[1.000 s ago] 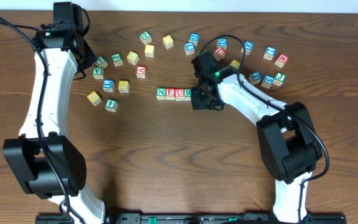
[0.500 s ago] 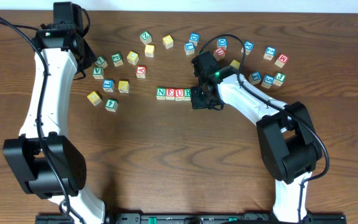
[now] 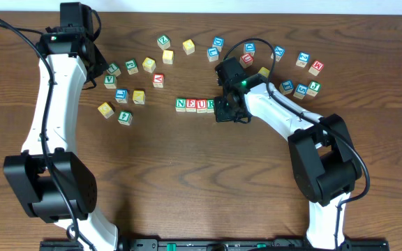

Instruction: Spell out NEURIPS

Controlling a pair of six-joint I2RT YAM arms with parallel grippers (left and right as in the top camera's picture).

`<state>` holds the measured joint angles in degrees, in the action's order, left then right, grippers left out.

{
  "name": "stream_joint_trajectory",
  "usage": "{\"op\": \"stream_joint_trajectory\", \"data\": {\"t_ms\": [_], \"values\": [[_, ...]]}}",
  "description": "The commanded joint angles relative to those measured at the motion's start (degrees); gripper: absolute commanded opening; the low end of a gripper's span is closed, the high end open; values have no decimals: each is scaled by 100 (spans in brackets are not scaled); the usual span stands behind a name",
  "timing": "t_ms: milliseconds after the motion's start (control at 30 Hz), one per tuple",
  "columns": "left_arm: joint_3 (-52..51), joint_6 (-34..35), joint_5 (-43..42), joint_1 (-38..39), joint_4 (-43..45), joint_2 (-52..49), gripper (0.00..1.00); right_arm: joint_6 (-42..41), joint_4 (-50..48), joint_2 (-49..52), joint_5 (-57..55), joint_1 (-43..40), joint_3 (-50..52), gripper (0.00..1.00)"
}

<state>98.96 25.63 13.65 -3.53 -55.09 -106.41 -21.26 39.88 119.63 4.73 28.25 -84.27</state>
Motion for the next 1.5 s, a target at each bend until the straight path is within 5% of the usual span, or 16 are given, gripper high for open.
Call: {"op": "stream_joint_trajectory", "data": {"t_ms": [0,433,833,1467], "values": [[-50,0,31,7,-15,-72,25,70,-22,61,33,-9,-118,1],[-50,0,31,7,-15,-72,25,79,-52,59,37,-4,-138,1],[-50,-2,33,7,-13,-72,25,350,1423,-234,-120,-232,-1609,1],[-50,0,33,7,-13,-74,25,4,-756,-68,-293,-472,-256,1]]}}
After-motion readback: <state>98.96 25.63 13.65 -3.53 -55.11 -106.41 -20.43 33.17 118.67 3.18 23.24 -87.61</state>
